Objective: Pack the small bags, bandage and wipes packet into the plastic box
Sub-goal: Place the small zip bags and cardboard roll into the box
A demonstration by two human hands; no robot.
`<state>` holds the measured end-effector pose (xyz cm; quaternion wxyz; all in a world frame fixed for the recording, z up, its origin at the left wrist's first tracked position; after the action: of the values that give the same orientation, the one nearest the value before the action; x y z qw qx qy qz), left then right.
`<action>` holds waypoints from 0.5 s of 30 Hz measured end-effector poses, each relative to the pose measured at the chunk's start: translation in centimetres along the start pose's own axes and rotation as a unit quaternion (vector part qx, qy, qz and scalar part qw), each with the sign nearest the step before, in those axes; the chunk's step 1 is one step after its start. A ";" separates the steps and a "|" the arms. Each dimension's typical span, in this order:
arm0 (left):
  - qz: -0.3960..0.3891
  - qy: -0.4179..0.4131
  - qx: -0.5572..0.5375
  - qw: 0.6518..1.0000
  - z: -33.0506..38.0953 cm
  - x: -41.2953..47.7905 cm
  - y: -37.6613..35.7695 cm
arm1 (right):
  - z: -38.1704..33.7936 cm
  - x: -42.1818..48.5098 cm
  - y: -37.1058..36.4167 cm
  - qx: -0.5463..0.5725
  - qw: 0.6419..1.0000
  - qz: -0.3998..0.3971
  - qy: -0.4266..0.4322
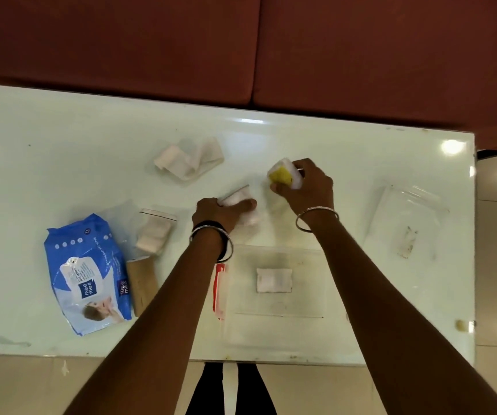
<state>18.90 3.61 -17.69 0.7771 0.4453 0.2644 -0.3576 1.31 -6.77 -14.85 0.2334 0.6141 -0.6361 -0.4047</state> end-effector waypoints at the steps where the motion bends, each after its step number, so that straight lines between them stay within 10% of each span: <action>1: 0.000 -0.003 -0.073 0.997 -0.1 0.0 0.8 | -0.3 -0.3 1.0 0.043 0.999 0.019 -0.022; 6: -0.045 -0.030 -0.290 0.956 -1.5 -1.6 5.4 | -0.4 -5.4 5.4 0.229 0.964 0.041 -0.130; 15: -0.155 -0.020 -0.272 0.949 -6.6 -6.0 9.1 | 3.5 -18.2 4.3 0.323 0.897 -0.077 -0.292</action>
<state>21.87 14.55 -11.77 0.8089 0.1633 0.4021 -0.3967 -1.47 11.33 -9.73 -0.2058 0.5566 -0.7224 -0.3548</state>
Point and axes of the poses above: each hand's wrist, its own x-axis towards the middle knuckle, its own y-axis out of the back of the hand, z = x × y, the point moved 5 cm from there along x, towards the middle knuckle, and after that the axes turned 13 degrees about z, right-handed, at the moved point
